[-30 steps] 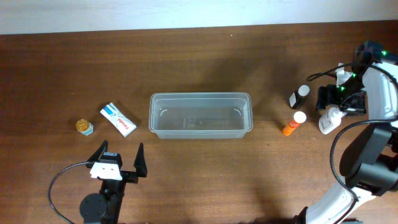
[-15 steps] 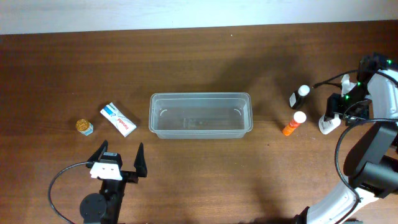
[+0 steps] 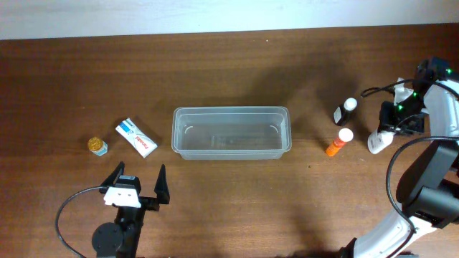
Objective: Pack container
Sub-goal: 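Move the right gripper over the white pump bottle and grasp it, then lift the white bottle and carry it over the container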
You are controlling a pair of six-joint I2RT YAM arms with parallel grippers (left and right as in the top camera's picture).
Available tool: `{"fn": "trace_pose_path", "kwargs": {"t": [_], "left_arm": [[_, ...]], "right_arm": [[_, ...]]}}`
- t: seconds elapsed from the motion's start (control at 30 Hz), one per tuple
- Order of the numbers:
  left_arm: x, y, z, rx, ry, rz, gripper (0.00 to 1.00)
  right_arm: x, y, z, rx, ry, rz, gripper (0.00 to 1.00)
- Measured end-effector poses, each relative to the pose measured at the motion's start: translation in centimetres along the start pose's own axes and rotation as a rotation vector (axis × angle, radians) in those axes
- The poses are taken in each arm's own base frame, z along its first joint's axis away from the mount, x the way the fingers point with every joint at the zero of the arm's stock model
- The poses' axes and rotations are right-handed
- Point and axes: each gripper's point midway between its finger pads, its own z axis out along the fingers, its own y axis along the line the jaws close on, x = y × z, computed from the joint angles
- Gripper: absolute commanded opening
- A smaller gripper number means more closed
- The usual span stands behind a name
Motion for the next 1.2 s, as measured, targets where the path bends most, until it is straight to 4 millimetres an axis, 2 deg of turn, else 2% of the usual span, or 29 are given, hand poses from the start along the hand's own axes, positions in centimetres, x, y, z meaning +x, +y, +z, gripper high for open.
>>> {"fn": "trace_pose_path", "kwargs": {"t": [0.23,0.37,0.47,0.5,0.6,0.7,0.73,0.8,0.83,0.87,0.9,1.0,1.07,1.2], "left_arm": [[0.0,0.0,0.0,0.0,0.0,0.0,0.99],[0.0,0.0,0.0,0.0,0.0,0.0,0.99],[0.0,0.0,0.0,0.0,0.0,0.0,0.99],[0.0,0.0,0.0,0.0,0.0,0.0,0.99],[-0.1,0.0,0.0,0.0,-0.002,0.0,0.99],[0.0,0.0,0.0,0.0,-0.002,0.0,0.99],[0.0,0.0,0.0,0.0,-0.002,0.0,1.0],[0.0,0.0,0.0,0.0,-0.002,0.0,0.99],[0.0,0.0,0.0,0.0,-0.002,0.0,0.99],[0.0,0.0,0.0,0.0,-0.002,0.0,0.99],[0.0,0.0,0.0,0.0,-0.002,0.0,0.99],[0.0,0.0,0.0,0.0,-0.002,0.0,0.99],[-0.1,0.0,0.0,0.0,-0.002,0.0,0.99],[0.0,0.0,0.0,0.0,-0.002,0.0,0.99]], "right_arm": [[-0.2,0.5,-0.1,-0.028,-0.009,0.001,0.06],[1.1,1.4,-1.4,-0.079,0.064,0.008,0.06],[0.2,1.7,-6.3,-0.084,0.037,0.006,0.06],[-0.5,1.9,-9.3,-0.079,-0.013,0.002,0.06],[-0.8,2.1,-13.9,-0.071,-0.084,-0.005,0.06],[-2.1,2.8,-18.5,-0.067,-0.244,-0.017,0.06],[-2.1,3.8,-20.2,-0.083,-0.297,-0.033,0.06],[-1.6,6.5,-22.4,-0.117,-0.359,-0.089,0.06],[-1.1,9.1,-23.4,-0.15,-0.385,-0.149,0.06],[-0.2,12.9,-24.2,-0.197,-0.399,-0.238,0.06],[0.2,14.3,-24.4,-0.216,-0.4,-0.271,0.06],[2.5,21.4,-24.4,-0.29,-0.369,-0.424,0.06],[3.7,23.9,-24.3,-0.314,-0.35,-0.46,0.06],[4.7,25.7,-24.0,-0.294,-0.332,-0.436,0.06]]}}
